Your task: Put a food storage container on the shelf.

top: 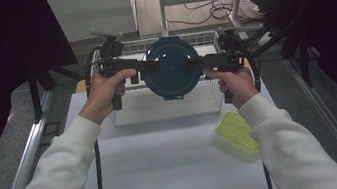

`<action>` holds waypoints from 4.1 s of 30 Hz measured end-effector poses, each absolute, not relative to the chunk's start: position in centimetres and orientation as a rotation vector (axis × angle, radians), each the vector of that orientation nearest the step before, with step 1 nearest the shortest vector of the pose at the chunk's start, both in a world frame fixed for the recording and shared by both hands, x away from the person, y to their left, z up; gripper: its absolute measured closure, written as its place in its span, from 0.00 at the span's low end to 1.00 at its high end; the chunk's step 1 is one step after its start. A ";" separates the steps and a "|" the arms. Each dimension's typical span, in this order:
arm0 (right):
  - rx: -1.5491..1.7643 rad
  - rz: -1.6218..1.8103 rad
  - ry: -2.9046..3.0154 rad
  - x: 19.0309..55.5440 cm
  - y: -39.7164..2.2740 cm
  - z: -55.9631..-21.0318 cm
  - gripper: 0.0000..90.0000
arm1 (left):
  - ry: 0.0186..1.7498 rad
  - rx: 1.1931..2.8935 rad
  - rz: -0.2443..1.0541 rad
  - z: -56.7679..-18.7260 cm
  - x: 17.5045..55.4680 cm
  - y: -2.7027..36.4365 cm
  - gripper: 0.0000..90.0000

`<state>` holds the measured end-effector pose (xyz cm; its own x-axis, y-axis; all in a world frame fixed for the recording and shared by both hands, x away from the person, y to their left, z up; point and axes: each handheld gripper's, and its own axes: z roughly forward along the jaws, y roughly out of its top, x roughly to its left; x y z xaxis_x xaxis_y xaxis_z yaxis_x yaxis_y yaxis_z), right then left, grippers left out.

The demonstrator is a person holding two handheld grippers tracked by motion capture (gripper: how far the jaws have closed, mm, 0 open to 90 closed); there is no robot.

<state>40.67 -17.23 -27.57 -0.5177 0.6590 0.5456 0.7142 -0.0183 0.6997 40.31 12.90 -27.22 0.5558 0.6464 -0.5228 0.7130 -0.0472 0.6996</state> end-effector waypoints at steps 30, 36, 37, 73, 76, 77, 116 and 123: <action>-1.500 -1.557 -2.169 45.0 -16.2 -26.3 0.38 | 1.161 1.720 -0.077 -26.3 44.0 13.9 0.40; -1.495 -1.552 -2.169 46.0 -15.9 -26.2 0.38 | 1.161 1.714 -0.071 -26.2 44.9 14.2 0.40; -1.494 -1.552 -2.171 46.2 -15.9 -26.1 0.38 | 1.165 1.707 -0.072 -26.1 45.0 14.2 0.40; -1.551 -1.428 -2.122 50.7 -15.2 -28.8 0.38 | 1.237 1.693 -0.159 -29.5 49.2 14.9 0.40; -1.560 -1.431 -2.103 50.9 -15.2 -29.0 0.38 | 1.246 1.684 -0.161 -29.6 49.4 14.9 0.40; -1.560 -1.431 -2.103 50.9 -15.2 -29.0 0.38 | 1.246 1.684 -0.161 -29.6 49.4 14.9 0.40; -1.681 -1.333 -1.905 53.7 -15.3 -31.0 0.35 | 1.391 1.513 -0.315 -32.5 52.1 15.4 0.38; -1.696 -1.356 -1.966 53.3 -14.7 -30.9 0.27 | 1.363 1.535 -0.243 -32.4 51.8 14.9 0.26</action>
